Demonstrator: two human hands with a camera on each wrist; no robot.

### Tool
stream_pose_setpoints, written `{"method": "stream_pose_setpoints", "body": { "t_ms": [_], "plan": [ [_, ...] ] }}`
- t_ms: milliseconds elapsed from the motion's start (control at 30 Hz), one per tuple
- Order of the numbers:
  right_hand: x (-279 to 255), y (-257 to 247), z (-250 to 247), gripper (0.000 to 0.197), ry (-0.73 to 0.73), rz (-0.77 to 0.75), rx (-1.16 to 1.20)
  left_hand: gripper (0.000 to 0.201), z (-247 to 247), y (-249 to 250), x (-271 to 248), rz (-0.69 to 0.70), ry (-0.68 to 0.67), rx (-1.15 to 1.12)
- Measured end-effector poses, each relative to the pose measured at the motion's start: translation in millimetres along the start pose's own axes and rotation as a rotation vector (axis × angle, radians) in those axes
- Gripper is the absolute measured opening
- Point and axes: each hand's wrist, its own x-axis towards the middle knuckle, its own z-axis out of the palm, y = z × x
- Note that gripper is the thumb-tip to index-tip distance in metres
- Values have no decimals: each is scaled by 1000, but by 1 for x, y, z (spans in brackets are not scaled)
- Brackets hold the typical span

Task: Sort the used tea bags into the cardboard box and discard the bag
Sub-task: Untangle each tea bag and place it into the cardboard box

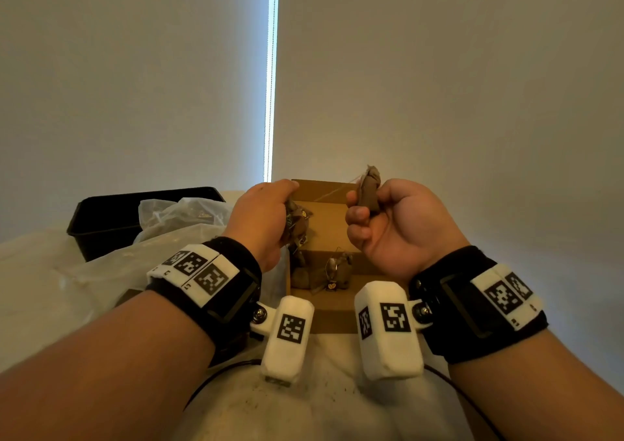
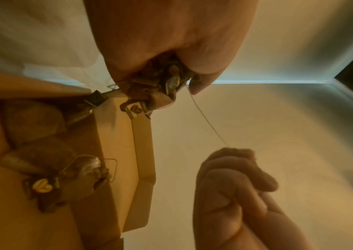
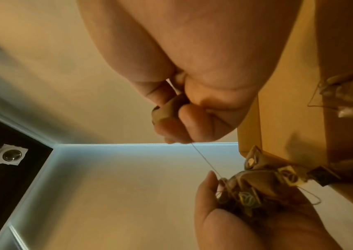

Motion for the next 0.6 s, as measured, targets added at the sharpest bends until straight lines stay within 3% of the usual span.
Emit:
{"method": "stream_pose_setpoints", "body": {
  "t_ms": [267,333,500,600],
  "plan": [
    [-3,-7,-1,40,-96,-98,97,31,-3,-6,0,22,-24,159],
    [-4,-9,-1,42,-108,-129,85,22,-5,-5,-1,59,-46,205],
    [-7,-12,1,44,-119,-174,48,17,-6,2,-8,191,-163,298],
    [-8,-12,2,44,-127,-183,29,15,-4,4,-16,255,-313,391]
  ]
}}
